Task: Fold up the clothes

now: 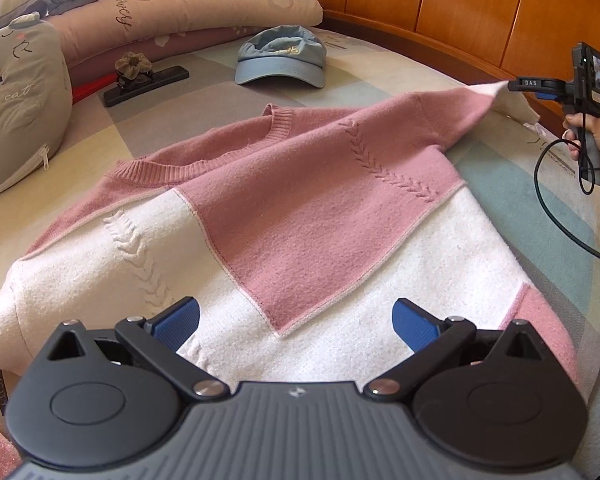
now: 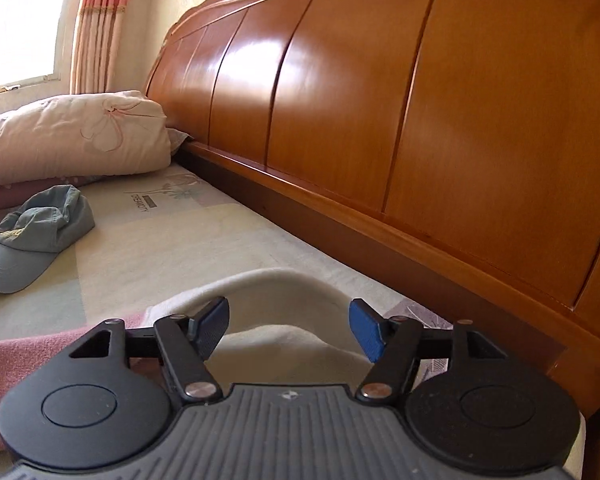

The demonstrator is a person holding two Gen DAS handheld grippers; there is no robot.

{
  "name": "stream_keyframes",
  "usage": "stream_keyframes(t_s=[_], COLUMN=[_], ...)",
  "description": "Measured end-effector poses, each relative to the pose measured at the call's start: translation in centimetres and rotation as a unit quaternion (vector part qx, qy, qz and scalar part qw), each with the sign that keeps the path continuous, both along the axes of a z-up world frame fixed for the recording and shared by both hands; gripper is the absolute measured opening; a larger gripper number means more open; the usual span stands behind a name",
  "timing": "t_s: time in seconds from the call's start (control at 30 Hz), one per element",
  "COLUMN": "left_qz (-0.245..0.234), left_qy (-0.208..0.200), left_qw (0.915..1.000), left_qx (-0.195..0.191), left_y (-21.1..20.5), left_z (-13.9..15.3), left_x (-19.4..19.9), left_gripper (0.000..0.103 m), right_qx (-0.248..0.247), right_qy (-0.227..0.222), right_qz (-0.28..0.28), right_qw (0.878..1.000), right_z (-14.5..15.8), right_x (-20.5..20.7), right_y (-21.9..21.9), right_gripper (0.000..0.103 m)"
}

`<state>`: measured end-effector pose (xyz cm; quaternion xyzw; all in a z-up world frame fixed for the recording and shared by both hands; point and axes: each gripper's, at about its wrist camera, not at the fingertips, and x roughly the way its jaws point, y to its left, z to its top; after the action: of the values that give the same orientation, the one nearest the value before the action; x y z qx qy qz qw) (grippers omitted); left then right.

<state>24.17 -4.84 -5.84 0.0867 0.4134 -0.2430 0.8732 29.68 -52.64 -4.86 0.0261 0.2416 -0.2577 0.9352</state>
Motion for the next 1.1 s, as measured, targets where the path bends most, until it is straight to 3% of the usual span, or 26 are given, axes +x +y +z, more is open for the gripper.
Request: stream_keyframes(t_s=[0.2,0.37,0.5,0.67,0.83,1.0,1.1], left_qz=[0.001,0.005,0.01,0.015,0.017,0.005,-0.009], left_qy=[-0.01,-0.02,-0.026,-0.031,-0.024,-0.015,-0.021], left_qw=[0.9999,0.9998,0.9996,0.9993,0.9995,0.9999,0.9997], left_qx=[0.002,0.001,0.003,0.01,0.004,-0.003,-0.008], left_y=[0.6,1.3,2.2,3.2,4.2,3.5,2.0], left_z=[0.8,1.8,2.4,2.6,2.3,2.1,2.6], left_x=[-0.6,-1.6,-3.0,-5.9,-8.9,-11.1,-11.6], left_gripper=[0.102,0.102,0.102,0.102,0.102,0.102,0.102], right_qx=[0.06,0.113,0.14,0.146,0.124,0.086,0.089], right_qy=[0.052,0.085,0.11,0.14,0.153,0.177,0.176], right_qz=[-0.015,0.068,0.172,0.302,0.368,0.362,0.348], right_qw=[0.997,0.988,0.969,0.932,0.909,0.911,0.917], right_z=[-2.6,-2.5,-1.8,-0.9,-0.8,-2.0,-2.4], right_x=[-3.0,-5.7,-7.6,-10.6,-14.0,-16.3,-17.8], right_y=[-0.9,2.6,8.2,16.8,23.3,26.6,26.9], right_gripper=[0.072,0.078,0.081,0.086,0.094,0.098,0.103])
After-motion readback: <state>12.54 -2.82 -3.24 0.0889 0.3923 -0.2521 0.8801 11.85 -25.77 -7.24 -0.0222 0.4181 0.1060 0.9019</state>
